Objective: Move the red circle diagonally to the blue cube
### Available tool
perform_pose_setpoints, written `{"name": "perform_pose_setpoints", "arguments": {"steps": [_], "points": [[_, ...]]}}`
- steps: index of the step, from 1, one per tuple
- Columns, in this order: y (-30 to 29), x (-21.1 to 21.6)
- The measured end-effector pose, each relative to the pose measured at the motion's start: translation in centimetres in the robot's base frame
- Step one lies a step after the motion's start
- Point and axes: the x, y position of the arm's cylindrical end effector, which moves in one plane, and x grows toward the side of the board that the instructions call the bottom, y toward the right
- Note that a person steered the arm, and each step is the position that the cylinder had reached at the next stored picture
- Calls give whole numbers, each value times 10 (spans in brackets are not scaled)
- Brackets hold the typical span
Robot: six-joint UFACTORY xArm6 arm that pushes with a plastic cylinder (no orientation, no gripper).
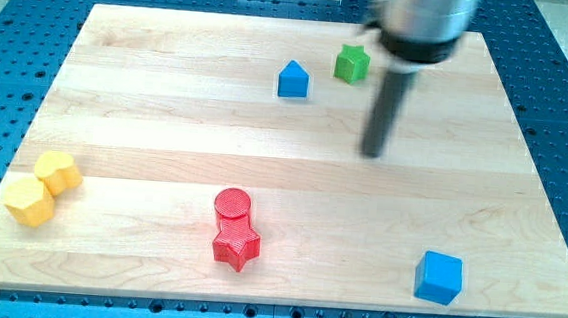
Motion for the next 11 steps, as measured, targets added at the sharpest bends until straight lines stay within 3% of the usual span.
{"name": "perform_pose_setpoints", "arguments": {"steps": [1,2,3,4,5,6,7,8,9,10,11], "points": [[11,48],[-98,120],[-99,162],[-111,123],[-164,90],[-114,18],[-134,113],[-219,94],[-166,17],[-98,-1],[-198,30]]}}
